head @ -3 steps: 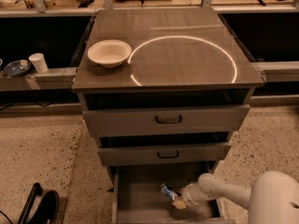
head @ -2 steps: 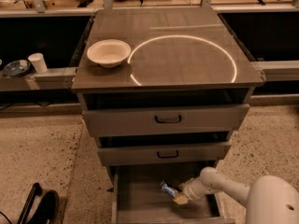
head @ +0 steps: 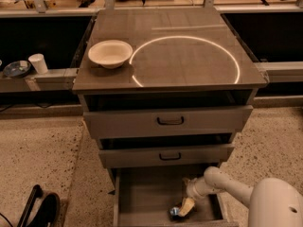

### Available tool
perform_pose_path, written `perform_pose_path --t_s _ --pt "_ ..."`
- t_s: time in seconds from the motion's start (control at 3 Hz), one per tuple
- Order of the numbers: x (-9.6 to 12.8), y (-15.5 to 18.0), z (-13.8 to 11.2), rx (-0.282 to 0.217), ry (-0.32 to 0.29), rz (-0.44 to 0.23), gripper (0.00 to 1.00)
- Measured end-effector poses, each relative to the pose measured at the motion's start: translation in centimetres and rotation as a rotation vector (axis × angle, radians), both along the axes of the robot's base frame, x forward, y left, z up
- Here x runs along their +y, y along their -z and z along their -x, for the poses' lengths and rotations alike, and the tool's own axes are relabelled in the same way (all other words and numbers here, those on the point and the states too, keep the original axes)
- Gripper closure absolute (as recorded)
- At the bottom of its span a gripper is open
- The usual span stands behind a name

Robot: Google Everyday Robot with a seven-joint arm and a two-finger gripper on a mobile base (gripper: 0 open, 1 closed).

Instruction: Place redbull can into bottom drawer

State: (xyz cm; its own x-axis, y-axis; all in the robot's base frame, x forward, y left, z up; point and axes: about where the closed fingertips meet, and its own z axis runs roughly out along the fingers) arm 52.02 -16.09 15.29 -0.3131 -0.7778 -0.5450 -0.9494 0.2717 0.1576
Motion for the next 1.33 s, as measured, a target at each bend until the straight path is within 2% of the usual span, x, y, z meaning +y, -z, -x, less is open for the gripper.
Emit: perform_pose_path --t_s 0.33,0.67,1.0,1.33 --pt "0.0 0.0 0.0 0.000 0.000 0.000 0.00" --pt "-0.1 0.0 0.1 -0.014 -0.031 -0.031 0.00" --pt "0.0 -1.1 1.1 -0.106 -0.182 -0.086 0.00" --pt "0.0 -1.1 1.1 -0.106 -0.182 -0.086 0.00"
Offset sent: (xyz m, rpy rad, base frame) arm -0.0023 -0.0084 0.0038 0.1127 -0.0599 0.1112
